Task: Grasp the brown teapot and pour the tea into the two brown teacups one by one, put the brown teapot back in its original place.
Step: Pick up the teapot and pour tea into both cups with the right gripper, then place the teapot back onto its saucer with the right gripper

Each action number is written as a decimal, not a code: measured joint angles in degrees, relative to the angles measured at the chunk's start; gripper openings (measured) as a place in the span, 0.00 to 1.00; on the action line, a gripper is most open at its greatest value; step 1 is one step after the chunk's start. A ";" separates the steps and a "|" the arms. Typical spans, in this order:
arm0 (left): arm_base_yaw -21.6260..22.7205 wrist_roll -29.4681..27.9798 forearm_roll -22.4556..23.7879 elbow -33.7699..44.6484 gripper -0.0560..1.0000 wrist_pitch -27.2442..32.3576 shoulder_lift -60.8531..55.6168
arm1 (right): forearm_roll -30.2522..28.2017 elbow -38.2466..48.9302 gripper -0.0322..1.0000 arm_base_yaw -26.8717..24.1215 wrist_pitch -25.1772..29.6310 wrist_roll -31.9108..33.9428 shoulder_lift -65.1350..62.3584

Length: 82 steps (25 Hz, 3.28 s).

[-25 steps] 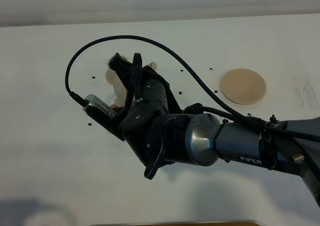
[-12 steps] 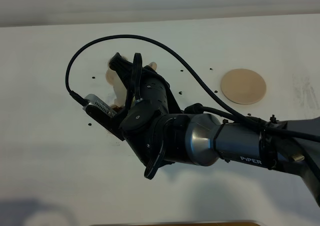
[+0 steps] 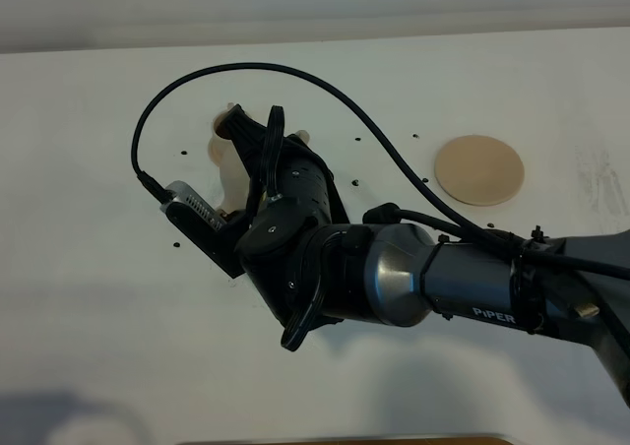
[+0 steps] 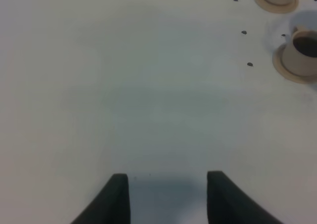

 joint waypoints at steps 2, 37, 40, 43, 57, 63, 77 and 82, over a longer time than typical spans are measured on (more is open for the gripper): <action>0.00 0.00 0.00 0.00 0.46 0.00 0.00 | 1.39 0.00 0.11 0.00 -0.30 1.44 0.00; 0.00 0.00 0.07 0.00 0.46 0.00 0.00 | 55.18 2.06 0.11 -7.70 -8.06 28.72 -7.53; 0.00 0.00 0.07 0.00 0.46 0.00 0.00 | 57.74 4.48 0.11 -8.70 -10.86 27.92 -7.57; 0.00 0.00 0.13 0.00 0.46 0.00 0.00 | 59.21 7.10 0.11 -9.61 -13.35 27.58 -7.57; 0.00 0.00 0.18 0.00 0.46 0.00 0.00 | 63.53 10.88 0.11 -10.53 -19.85 25.34 -4.79; 0.00 0.00 0.18 0.00 0.46 0.00 0.00 | 63.56 10.94 0.11 -12.61 -18.46 23.94 -9.88; 0.00 0.00 0.18 0.00 0.46 0.00 0.00 | 61.56 10.94 0.11 -31.19 -16.11 24.16 -14.34; 0.00 0.00 0.18 0.00 0.46 0.00 0.00 | 61.75 10.94 0.11 -34.76 -13.72 24.16 -14.34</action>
